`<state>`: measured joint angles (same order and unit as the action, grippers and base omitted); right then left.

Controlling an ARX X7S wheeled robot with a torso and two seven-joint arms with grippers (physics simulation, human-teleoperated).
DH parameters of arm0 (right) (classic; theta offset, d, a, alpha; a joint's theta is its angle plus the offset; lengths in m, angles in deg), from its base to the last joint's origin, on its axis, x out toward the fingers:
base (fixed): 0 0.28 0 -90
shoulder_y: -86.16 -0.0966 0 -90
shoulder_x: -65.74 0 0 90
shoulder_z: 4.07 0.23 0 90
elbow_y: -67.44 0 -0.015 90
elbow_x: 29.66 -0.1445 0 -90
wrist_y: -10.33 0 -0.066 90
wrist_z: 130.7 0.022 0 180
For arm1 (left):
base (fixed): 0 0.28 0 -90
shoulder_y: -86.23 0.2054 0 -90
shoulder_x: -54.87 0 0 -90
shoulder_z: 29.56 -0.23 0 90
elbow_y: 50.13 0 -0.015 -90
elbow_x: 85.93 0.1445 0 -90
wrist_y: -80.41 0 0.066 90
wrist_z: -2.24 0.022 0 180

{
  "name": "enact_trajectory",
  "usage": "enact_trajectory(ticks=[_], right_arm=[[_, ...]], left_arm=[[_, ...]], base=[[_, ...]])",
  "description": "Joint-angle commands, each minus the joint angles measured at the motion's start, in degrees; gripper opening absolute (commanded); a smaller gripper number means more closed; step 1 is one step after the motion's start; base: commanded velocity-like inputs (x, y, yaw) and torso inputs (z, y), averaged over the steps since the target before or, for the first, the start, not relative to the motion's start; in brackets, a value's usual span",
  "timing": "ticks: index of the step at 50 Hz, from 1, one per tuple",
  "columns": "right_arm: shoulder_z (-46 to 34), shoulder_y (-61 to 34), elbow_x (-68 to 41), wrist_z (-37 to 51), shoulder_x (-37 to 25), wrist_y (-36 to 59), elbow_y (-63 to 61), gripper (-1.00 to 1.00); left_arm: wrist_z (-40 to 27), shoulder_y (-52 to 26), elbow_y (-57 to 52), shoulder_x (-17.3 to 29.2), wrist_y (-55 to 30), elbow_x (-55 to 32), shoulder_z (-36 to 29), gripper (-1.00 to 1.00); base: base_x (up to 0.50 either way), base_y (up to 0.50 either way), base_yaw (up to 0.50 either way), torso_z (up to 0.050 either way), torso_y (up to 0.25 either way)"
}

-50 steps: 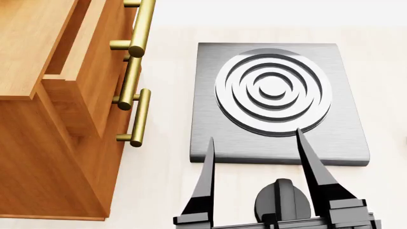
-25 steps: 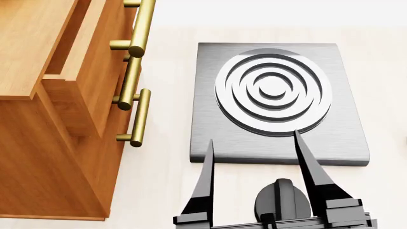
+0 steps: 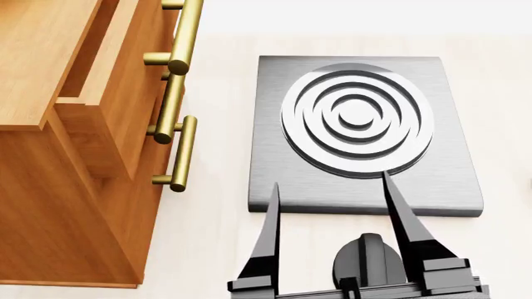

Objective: Pick the akita bowl on the wooden cabinet and place it on the plate.

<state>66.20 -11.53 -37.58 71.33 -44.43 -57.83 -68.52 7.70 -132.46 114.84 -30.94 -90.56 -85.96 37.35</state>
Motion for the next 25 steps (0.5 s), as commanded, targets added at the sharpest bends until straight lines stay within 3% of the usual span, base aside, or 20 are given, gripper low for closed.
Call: enact_trajectory(ticks=[1, 25], right_arm=[[-0.2, -0.1, -0.1, 0.2, -0.1, 0.0, 0.4, 1.0], [-0.7, -0.5, -0.3, 0.3, -0.2, -0.8, 2.5, 1.0]], left_arm=[[-1.5, 1.1, 0.0, 0.6, -1.5, -0.1, 2.2, 1.0], [-1.9, 3.5, 0.0, 1.0, -0.1, 0.0, 2.6, 1.0]], base=[[0.0, 0.0, 0.0, 0.0, 0.0], [0.0, 0.0, 0.0, 0.0, 0.0]])
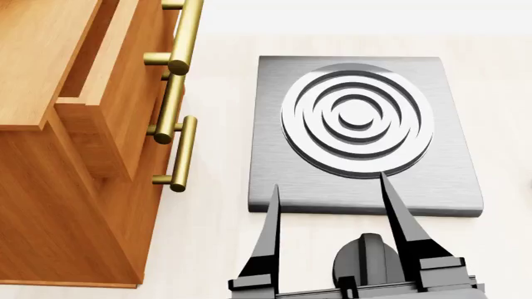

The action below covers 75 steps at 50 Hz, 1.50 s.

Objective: Pick the akita bowl on the wooden cabinet and place it on the plate.

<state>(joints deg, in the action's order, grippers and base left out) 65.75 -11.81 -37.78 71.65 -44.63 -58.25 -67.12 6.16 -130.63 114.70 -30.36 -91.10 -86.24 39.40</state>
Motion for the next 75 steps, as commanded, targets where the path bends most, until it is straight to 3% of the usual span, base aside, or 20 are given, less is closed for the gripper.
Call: enact_trajectory(ticks=[1, 43, 45, 46, 71, 73, 75], right_arm=[[-0.3, -0.2, -0.1, 0.0, 0.0, -0.5, 1.4, 1.0], [-1.3, -1.1, -0.4, 0.3, 0.0, -1.4, 4.8, 1.0], [-1.2, -1.1, -0.5, 0.3, 0.0, -1.5, 4.9, 1.0], [-1.4, -1.2, -0.4, 0.3, 0.0, -1.4, 5.0, 1.0], [-1.2, -1.0, -1.0, 0.7, -0.4, -1.7, 4.3, 1.0], [-1.2, -0.9, -1.1, 0.8, -0.5, -1.4, 3.9, 1.0], [-1.2, -0.9, -1.1, 0.9, -0.6, -1.2, 3.5, 1.0]], left_arm=[[-0.4, 1.8, 0.2, 0.4, 0.5, 0.2, 0.6, 1.0], [-3.4, 8.3, 0.2, 1.9, 3.6, 0.2, 5.4, 1.0], [-1.9, 8.5, 0.2, 1.7, 5.0, 0.7, 3.5, 1.0], [-1.7, 8.5, 0.2, 1.6, 5.0, 0.8, 2.8, -1.0], [-2.7, 6.5, 0.2, 1.6, 6.9, 0.5, 0.3, -1.0], [-0.1, 6.1, 0.2, 0.4, 11.3, 2.5, -5.5, -1.0], [1.5, 5.6, 0.2, -0.2, 13.9, 1.9, -7.1, -1.0]], base=[[0.0, 0.0, 0.0, 0.0, 0.0], [0.0, 0.0, 0.0, 0.0, -0.004], [0.0, 0.0, 0.0, 0.0, 0.0], [0.0, 0.0, 0.0, 0.0, 0.0], [0.0, 0.0, 0.0, 0.0, -0.003], [0.0, 0.0, 0.0, 0.0, -0.005], [0.0, 0.0, 0.0, 0.0, 0.0]])
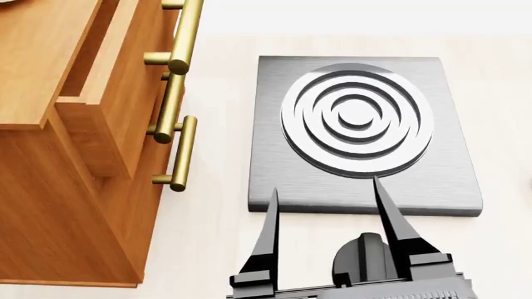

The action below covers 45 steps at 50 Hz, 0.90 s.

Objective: Pick the akita bowl on the wooden cabinet and place it on the plate.

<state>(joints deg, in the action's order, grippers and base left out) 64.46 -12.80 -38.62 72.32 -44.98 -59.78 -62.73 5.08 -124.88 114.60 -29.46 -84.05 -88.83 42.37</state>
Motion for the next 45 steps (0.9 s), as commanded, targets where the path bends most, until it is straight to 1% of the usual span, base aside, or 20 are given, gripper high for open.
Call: enact_trajectory(ticks=[1, 2, 4, 5, 6, 8, 9, 15, 17, 22, 26, 31, 33, 38, 41, 45], right_arm=[[0.1, 0.1, -0.2, 0.3, -0.3, 0.3, -0.9, 1.0], [0.2, 0.1, -0.2, 0.4, -0.3, 0.5, -1.2, 1.0], [0.1, 0.1, -0.1, 0.5, -0.4, 0.6, -1.4, 1.0], [0.1, 0.1, -0.1, 0.6, -0.4, 0.7, -1.5, 1.0], [0.1, 0.1, -0.1, 0.6, -0.4, 0.7, -1.6, 1.0], [0.3, 0.1, -0.2, 0.7, -0.5, 0.8, -1.9, 1.0], [0.3, 0.1, -0.2, 0.7, -0.5, 0.8, -1.8, 1.0], [0.3, 0.1, -0.2, 0.9, -0.6, 0.8, -1.9, 1.0], [0.2, 0.1, -0.2, 0.9, -0.6, 0.8, -1.9, 1.0], [0.3, 0.2, -0.2, 1.1, -0.8, 0.8, -2.2, 1.0], [0.3, 0.2, -0.3, 1.1, -0.9, 0.8, -2.4, 1.0], [0.3, 0.3, -0.4, 1.3, -1.0, 1.0, -2.9, 1.0], [0.4, 0.3, -0.5, 1.3, -1.0, 1.0, -3.0, 1.0], [0.4, 0.3, -0.6, 1.4, -1.1, 1.0, -3.2, 1.0], [0.6, 0.2, -0.8, 1.5, -1.2, 1.1, -3.6, 1.0], [0.8, 0.3, -0.9, 1.6, -1.3, 1.1, -3.9, 1.0]], left_arm=[[2.7, -0.4, 0.3, -1.3, 6.3, 4.2, -10.1, -1.0], [4.0, -0.6, 0.3, -2.0, 7.7, 4.3, -11.5, -1.0], [3.4, -1.1, 0.3, -2.3, 7.4, 3.4, -10.7, -1.0], [5.0, -1.1, 0.3, -2.9, 8.9, 3.9, -12.4, -1.0], [4.5, -1.3, 0.3, -3.0, 8.6, 3.5, -12.0, -1.0], [6.0, -1.4, 0.3, -3.8, 11.7, 4.1, -14.1, -1.0], [5.4, -1.6, 0.3, -4.1, 11.5, 3.4, -13.3, -1.0], [7.0, -1.8, 0.2, -5.4, 14.7, 3.2, -16.0, -1.0], [6.2, -2.1, 0.2, -5.5, 15.0, 2.2, -16.3, -1.0], [4.9, -2.7, 0.2, -5.6, 16.2, -1.6, -19.6, -1.0], [3.8, -3.5, 0.2, -5.6, 17.9, -6.6, -24.3, -1.0], [3.4, -4.8, 0.1, -5.7, 21.1, -15.8, -33.8, -1.0], [5.9, -5.4, -0.3, -5.7, 24.1, -19.6, -37.0, -1.0], [6.8, -6.0, -2.0, -5.6, 26.8, -26.5, -45.2, -1.0], [8.1, -6.3, -3.6, -5.6, 28.3, -29.7, -48.7, -1.0], [7.5, -7.0, -4.4, -5.6, 30.2, -32.7, -51.3, -1.0]], base=[[0.0, 0.0, 0.0, 0.0, 0.0], [0.0, 0.0, 0.0, 0.0, 0.0], [0.0, 0.0, 0.0, 0.0, 0.0], [0.0, 0.0, 0.0, 0.0, 0.0], [0.0, 0.0, 0.0, 0.0, 0.0], [0.0, 0.0, 0.0, 0.0, 0.0], [0.0, 0.0, 0.0, 0.0, 0.0], [0.0, 0.0, 0.0, 0.0, 0.0], [0.0, 0.0, 0.0, 0.0, 0.0], [0.0, 0.0, 0.0, 0.0, 0.0], [0.0, 0.0, 0.0, 0.0, 0.0], [0.0, 0.0, 0.0, 0.0, 0.0], [0.0, 0.0, 0.0, 0.0, 0.0], [0.0, 0.0, 0.0, 0.0, 0.0], [0.0, 0.0, 0.0, 0.0, 0.0], [0.0, 0.0, 0.0, 0.0, 0.0]])
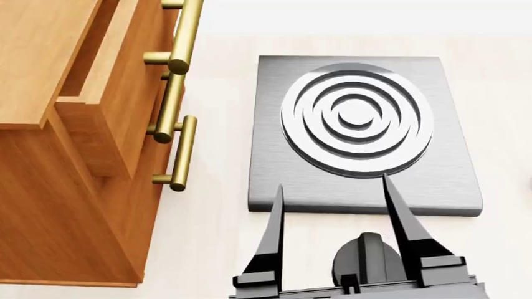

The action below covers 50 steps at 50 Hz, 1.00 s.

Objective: Pick the akita bowl on the wooden cabinet and place it on the plate.

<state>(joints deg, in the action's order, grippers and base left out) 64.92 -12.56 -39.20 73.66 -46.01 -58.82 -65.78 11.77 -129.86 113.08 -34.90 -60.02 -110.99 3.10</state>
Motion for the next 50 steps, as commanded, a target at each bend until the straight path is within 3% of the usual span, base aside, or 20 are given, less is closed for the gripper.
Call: enact_trajectory(ticks=[1, 9, 36, 50], right_arm=[[0.3, 0.1, -0.3, 0.4, -0.3, 0.3, -1.0, 1.0], [0.4, 0.3, -0.4, 0.7, -0.6, 0.4, -1.9, 1.0], [0.7, 0.5, -0.8, 1.5, -1.3, 1.1, -4.2, 1.0], [1.4, 0.8, -1.2, 2.0, -1.9, 1.2, -5.9, 1.0]], left_arm=[[0.7, -2.2, -2.8, -0.2, 7.2, -11.2, -12.0, -1.0], [0.4, -2.6, -5.9, 0.4, 7.4, -14.0, -13.4, -1.0], [-8.8, -0.7, -41.7, 9.1, -0.4, -17.4, -12.3, -1.0], [-16.5, -0.3, -51.7, 8.7, -4.7, -19.1, -9.8, -1.0]], base=[[0.0, 0.0, 0.0, 0.0, 0.0], [0.0, 0.0, 0.0, 0.0, 0.0], [0.0, 0.0, 0.0, 0.0, 0.0], [0.0, 0.0, 0.0, 0.0, 0.0]])
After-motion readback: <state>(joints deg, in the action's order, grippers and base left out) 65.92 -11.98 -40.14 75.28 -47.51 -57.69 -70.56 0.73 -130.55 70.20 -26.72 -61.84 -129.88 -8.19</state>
